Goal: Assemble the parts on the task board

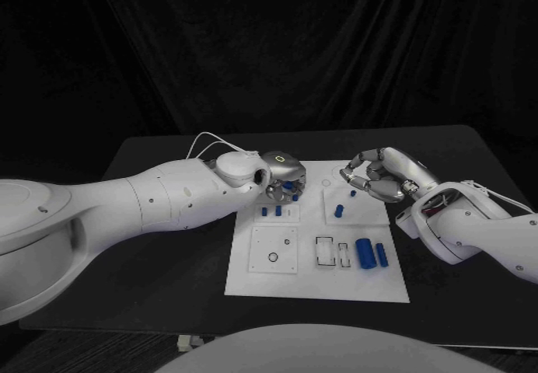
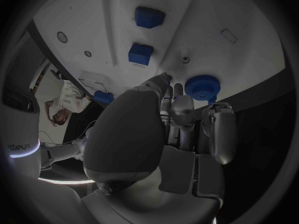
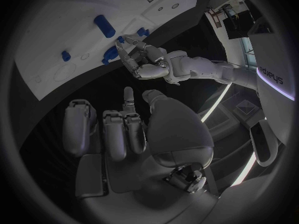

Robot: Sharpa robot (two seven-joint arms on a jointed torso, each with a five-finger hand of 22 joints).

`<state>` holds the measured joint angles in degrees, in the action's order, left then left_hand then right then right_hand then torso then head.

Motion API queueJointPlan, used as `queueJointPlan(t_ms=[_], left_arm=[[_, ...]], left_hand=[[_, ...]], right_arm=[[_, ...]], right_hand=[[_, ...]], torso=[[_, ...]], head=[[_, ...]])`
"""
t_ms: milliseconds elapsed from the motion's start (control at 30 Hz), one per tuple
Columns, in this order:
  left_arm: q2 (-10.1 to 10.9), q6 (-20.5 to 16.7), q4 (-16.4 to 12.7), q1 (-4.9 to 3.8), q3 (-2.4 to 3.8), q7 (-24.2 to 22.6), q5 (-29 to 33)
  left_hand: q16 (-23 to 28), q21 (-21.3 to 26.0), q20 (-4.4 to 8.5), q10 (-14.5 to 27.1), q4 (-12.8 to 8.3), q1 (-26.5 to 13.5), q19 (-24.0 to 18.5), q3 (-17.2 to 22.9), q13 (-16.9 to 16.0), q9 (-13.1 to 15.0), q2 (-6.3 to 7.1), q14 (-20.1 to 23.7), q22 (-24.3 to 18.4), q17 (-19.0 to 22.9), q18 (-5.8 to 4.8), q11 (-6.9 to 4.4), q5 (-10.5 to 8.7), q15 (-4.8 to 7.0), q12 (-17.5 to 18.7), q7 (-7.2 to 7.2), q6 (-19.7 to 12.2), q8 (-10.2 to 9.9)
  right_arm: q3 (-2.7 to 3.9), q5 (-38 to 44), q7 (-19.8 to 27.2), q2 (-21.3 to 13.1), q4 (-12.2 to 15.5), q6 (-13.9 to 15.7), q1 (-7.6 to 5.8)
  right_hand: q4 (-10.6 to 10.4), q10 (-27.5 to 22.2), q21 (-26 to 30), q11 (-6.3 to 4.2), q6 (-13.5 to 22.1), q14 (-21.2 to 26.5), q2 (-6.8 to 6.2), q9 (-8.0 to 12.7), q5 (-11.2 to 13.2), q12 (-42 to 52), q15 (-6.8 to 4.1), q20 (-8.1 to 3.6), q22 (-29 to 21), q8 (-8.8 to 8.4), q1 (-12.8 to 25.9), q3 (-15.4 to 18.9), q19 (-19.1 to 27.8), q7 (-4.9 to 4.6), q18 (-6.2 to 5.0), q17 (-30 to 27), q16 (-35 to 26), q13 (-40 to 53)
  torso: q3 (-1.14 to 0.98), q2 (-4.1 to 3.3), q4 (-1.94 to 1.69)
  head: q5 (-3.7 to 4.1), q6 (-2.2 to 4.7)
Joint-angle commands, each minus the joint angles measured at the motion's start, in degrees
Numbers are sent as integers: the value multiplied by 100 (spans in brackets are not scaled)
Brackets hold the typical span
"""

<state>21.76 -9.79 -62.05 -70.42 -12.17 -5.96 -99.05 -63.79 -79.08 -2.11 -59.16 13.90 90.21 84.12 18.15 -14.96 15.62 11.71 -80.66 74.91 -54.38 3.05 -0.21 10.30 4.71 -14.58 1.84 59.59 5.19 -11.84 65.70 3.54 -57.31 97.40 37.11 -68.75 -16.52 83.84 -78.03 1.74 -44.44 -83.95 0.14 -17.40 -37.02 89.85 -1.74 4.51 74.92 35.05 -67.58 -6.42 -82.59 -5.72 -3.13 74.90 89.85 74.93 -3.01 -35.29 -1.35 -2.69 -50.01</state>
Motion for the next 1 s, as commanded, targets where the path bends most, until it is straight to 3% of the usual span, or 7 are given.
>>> queueJointPlan(t_ms=[33,233,667,900,1000], left_arm=[[-32,-14,23,18,6,-43,-3],[-57,-124,60,47,6,-80,-3],[-61,-172,49,97,6,-128,-3],[-66,-201,42,103,6,-147,-3],[-65,-243,41,104,6,-171,-3]], left_hand=[[-14,-13,48,-63,-15,-8,204,30,-16,12,-30,25,1186,26,-64,-16,35,6,-39,-1,49,46],[12,-13,53,-100,-48,-8,205,65,-49,38,-83,30,1187,86,-65,-22,78,13,-66,-1,122,87],[68,-52,55,-144,-98,-46,221,61,-99,38,-52,46,1201,193,-75,-22,64,13,-100,-57,41,50],[58,-106,68,-240,-173,-32,243,102,-181,92,-112,29,1220,222,-87,-43,109,30,-194,-67,172,144],[45,-190,80,-326,-230,-27,275,126,-241,138,-153,6,1245,235,-106,-64,218,44,-272,-36,301,229]], right_arm=[[3,37,-30,0,7,-25,13],[3,37,-36,-4,12,-26,13],[3,37,-70,2,8,-63,15],[3,37,-85,4,8,-85,19],[3,37,-91,1,9,-94,20]], right_hand=[[-15,616,9,-24,-5,-605,4,5,-25,15,-20,-8,1070,34,-44,-34,-10,11,-15,1510,15,1507],[-15,616,9,-24,-5,-605,4,5,-25,15,-20,-8,1070,34,-44,-34,-10,11,-15,1510,15,1507],[-16,616,15,-23,-5,-605,7,8,-24,15,-19,-8,1068,34,-39,-34,-8,12,-16,1510,15,1507],[-14,616,22,-24,-8,-605,11,9,-24,15,-19,-9,1066,36,-40,-37,-4,13,-18,1510,15,1507],[-14,616,22,-24,-10,-605,12,9,-24,15,-19,-9,1066,37,-41,-38,-4,14,-18,1510,15,1507]], torso=[[-2,0,-4],[0,-1,0],[-1,-1,-1],[-1,-1,-2],[0,-2,-2]], head=[[9,1],[7,1],[0,1],[-1,1],[5,1]])
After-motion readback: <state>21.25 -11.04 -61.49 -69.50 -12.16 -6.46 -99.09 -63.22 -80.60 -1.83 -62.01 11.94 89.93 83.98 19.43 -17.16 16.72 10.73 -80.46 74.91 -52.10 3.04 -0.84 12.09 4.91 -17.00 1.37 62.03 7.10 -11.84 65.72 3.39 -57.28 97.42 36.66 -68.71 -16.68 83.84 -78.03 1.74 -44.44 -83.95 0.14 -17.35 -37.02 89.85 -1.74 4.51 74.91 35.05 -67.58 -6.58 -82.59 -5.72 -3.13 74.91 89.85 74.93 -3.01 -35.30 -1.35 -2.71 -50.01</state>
